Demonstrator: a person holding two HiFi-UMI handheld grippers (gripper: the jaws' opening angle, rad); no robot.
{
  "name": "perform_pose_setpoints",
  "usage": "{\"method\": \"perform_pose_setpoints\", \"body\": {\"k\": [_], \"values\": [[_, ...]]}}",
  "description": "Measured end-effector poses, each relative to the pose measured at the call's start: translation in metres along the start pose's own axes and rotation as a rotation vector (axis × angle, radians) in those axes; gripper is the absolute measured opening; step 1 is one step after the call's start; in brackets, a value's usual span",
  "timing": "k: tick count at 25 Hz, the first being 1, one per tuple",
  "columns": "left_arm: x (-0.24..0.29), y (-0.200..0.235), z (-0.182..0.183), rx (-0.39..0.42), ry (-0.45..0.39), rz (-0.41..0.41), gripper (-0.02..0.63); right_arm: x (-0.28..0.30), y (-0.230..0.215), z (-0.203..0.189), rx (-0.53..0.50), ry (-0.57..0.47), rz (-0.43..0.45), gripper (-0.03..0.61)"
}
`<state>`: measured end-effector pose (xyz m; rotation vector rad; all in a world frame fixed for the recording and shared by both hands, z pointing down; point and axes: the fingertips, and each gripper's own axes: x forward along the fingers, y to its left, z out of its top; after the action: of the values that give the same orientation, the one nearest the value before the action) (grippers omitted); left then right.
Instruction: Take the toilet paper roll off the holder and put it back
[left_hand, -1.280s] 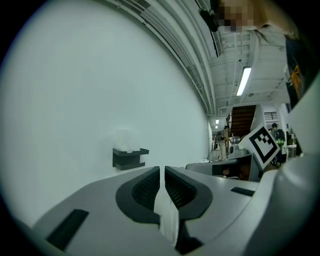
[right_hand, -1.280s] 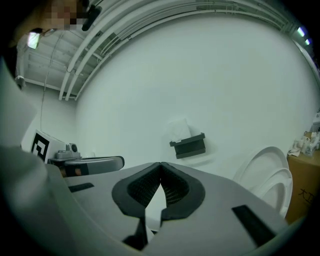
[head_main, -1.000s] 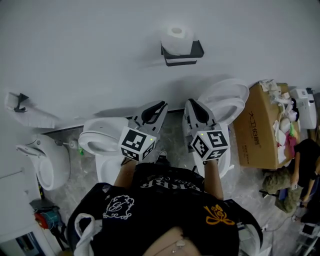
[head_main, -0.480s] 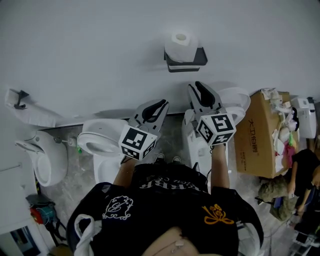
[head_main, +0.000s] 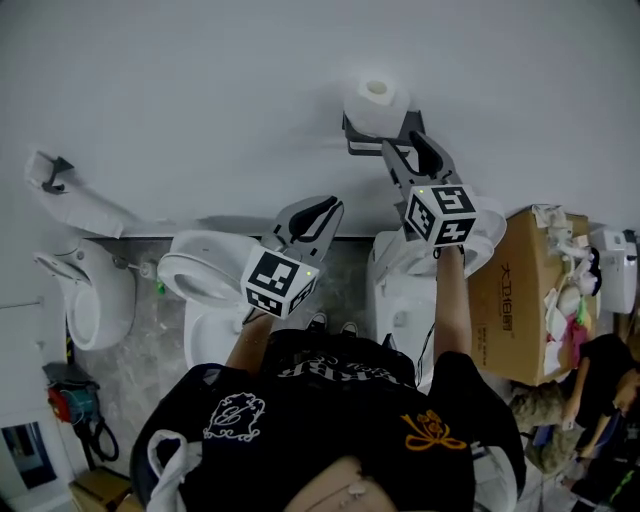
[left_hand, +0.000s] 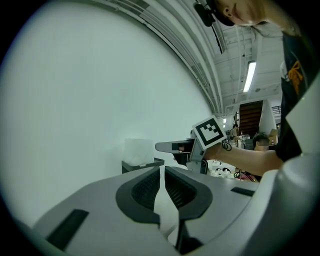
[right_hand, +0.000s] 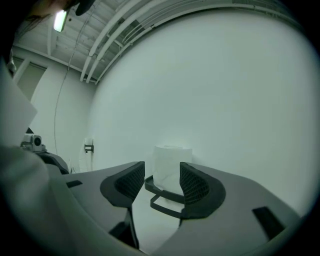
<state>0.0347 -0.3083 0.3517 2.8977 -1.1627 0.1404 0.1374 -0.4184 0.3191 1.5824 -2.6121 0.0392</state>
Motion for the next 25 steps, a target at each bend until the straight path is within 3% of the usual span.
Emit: {"method": "perform_pose_setpoints", "body": {"k": [12, 20, 25], "values": [[-0.010, 0.018, 0.000, 0.010, 0.019, 0.072, 0.044, 0.074, -0.030, 0.000, -0.088, 0.130, 0.009, 0.337], [-0.016, 0.032, -0.007, 0.000, 0.038, 0.112, 0.044, 0.102, -0.014, 0.001, -0.090, 0.145, 0.041, 0.337], [-0.020, 0.039, -0.013, -0.004, 0.050, 0.127, 0.044, 0.113, -0.017, -0.005, -0.059, 0.159, -0.015, 0.337]]}}
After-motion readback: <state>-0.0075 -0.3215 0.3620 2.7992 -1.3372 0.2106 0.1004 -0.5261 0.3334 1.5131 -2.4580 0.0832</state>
